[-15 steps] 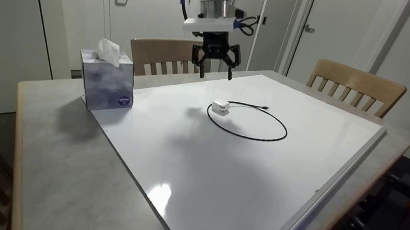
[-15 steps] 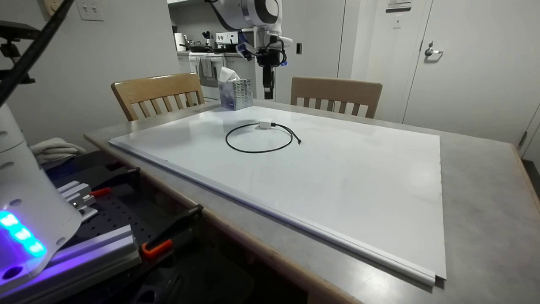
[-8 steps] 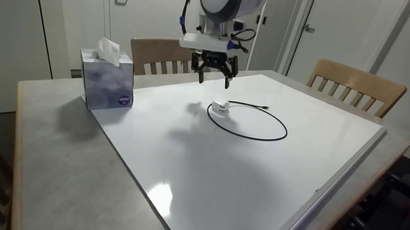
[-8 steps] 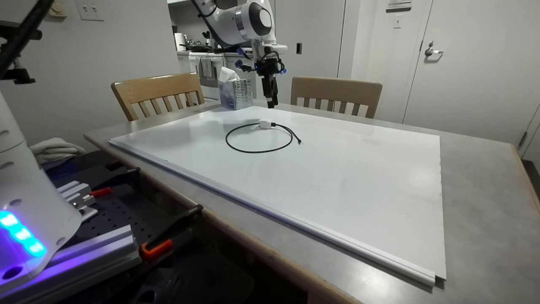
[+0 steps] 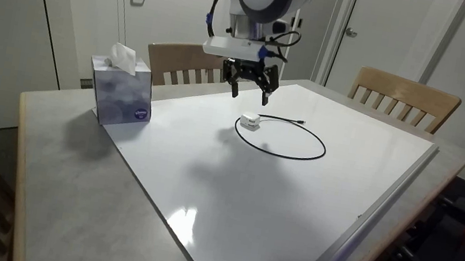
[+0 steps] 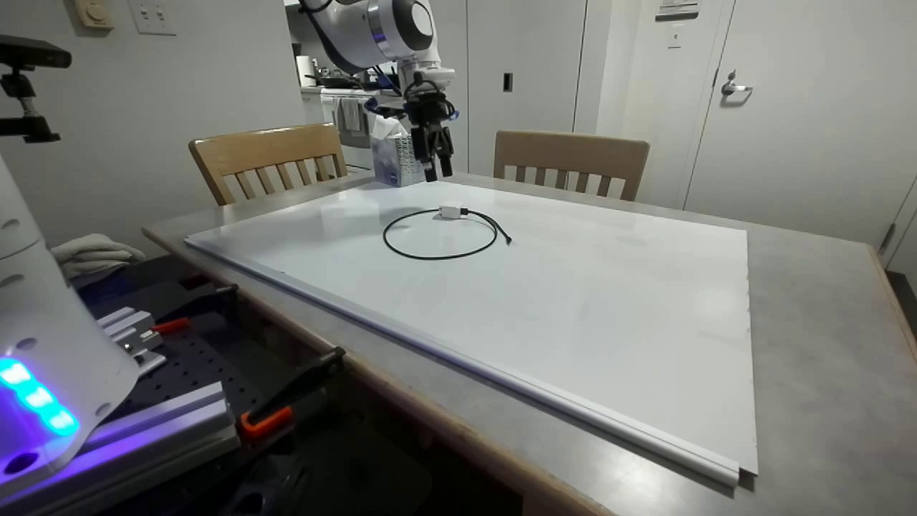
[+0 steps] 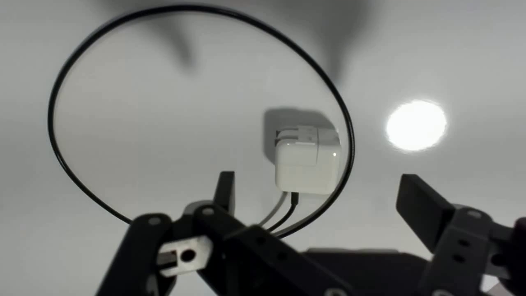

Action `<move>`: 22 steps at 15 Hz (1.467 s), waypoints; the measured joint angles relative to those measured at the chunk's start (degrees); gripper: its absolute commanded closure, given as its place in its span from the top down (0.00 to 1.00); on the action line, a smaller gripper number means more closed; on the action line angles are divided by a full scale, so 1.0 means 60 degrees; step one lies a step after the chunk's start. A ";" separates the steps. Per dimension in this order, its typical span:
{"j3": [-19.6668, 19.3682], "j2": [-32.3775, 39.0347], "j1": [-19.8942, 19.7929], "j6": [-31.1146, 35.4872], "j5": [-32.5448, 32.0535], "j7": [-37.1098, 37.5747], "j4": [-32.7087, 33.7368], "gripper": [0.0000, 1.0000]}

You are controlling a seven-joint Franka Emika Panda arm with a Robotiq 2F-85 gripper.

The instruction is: Unwind the phone charger

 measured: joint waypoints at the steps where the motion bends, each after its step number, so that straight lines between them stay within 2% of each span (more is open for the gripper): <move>1: -0.0001 -0.0126 0.0048 0.0281 -0.0240 0.0257 -0.0293 1.00; 7: -0.0362 -0.0270 0.0270 0.1917 -0.1937 0.1719 -0.1463 1.00; 10: -0.0681 -0.0271 0.0309 0.2408 -0.2631 0.2063 -0.1654 1.00; 12: -0.0810 -0.0277 0.0284 0.2830 -0.2734 0.2094 -0.1740 1.00; 17: -0.0759 -0.0284 0.0060 0.4167 -0.2301 0.2022 -0.2142 1.00; 19: -0.0587 -0.0298 -0.0075 0.4504 -0.1685 0.1732 -0.2340 1.00; 22: 0.0121 -0.0410 -0.0598 0.4807 -0.0300 0.0788 -0.2645 1.00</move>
